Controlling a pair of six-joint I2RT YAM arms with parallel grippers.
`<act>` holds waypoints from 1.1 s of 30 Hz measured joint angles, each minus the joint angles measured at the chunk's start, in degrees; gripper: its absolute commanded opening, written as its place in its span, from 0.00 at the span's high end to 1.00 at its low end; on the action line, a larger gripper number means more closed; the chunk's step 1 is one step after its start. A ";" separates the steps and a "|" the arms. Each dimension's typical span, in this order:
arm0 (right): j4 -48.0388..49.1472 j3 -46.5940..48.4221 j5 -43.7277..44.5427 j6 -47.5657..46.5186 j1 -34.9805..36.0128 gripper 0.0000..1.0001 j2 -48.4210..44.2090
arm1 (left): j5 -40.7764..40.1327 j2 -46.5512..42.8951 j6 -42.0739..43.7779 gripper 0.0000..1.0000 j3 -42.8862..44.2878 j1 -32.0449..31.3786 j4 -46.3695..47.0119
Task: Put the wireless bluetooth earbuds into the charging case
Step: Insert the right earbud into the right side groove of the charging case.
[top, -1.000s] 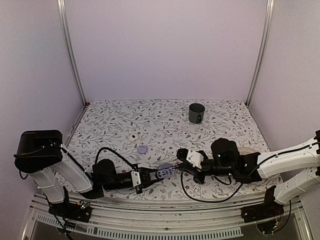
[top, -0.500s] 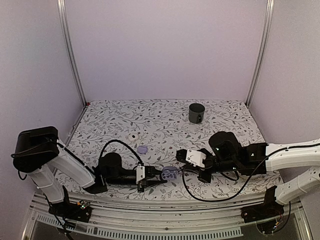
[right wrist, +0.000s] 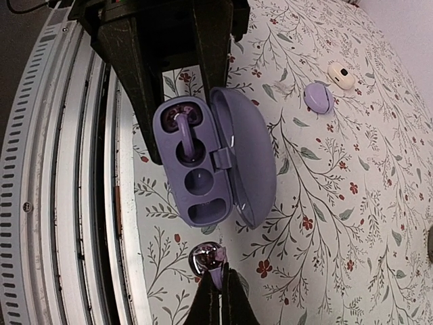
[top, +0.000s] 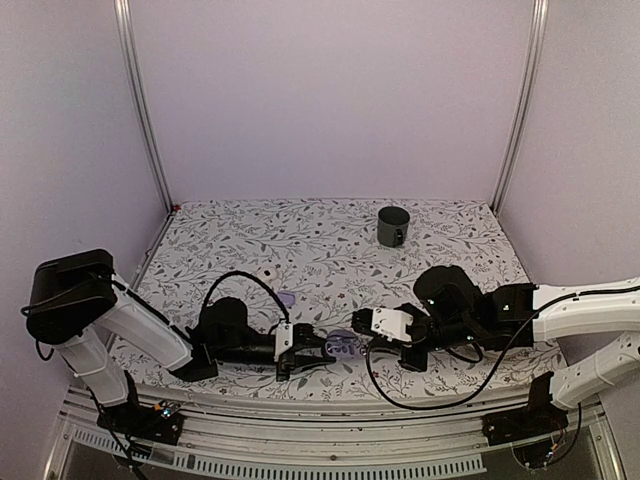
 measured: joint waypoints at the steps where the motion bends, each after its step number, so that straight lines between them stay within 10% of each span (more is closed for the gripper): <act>1: -0.20 0.00 -0.04 0.09 0.04 0.99 0.00 | 0.17 0.00 -0.11 1.00 0.28 0.09 -0.24; 33: -4.13 5.01 2.62 0.04 1.99 0.99 3.61 | 2.14 0.57 -1.66 1.00 2.49 0.22 -2.82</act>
